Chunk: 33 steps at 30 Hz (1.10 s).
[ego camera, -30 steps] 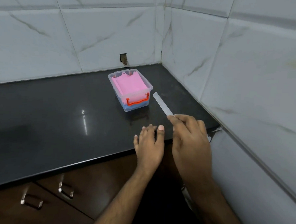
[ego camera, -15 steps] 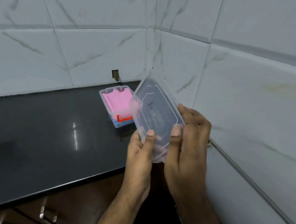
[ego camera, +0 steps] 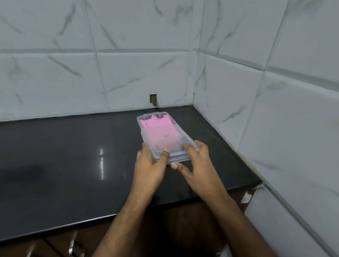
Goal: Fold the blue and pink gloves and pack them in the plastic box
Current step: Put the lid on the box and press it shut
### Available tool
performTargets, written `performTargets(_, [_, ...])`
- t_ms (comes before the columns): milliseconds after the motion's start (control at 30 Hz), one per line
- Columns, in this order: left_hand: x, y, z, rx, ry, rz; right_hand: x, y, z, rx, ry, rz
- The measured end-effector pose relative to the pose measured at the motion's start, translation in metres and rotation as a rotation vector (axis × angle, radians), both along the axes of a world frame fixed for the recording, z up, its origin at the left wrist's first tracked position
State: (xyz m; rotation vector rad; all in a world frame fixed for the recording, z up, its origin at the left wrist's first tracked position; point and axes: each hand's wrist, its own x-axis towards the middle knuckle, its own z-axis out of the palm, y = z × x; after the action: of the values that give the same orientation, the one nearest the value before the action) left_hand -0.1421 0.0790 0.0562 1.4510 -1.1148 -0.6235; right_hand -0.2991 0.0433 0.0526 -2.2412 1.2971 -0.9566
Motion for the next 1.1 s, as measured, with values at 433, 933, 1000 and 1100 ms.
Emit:
performTargets(433, [0.036, -0.044, 0.007, 0.290, -0.839, 0.048, 0.040, -0.087, 0.015, 0.077, 0.275, 0.017])
performTargets(933, [0.065, -0.077, -0.016, 0.244, -0.678, -0.015, 0.061, -0.123, 0.017, 0.092, 0.370, -0.031])
performTargets(1000, [0.063, -0.079, -0.018, 0.206, -0.792, 0.000, 0.064, -0.129, 0.021, 0.083, 0.347, -0.070])
performTargets(1100, [0.061, -0.084, -0.019, 0.197, -0.912, -0.030, 0.065, -0.140, 0.023, 0.069, 0.365, -0.142])
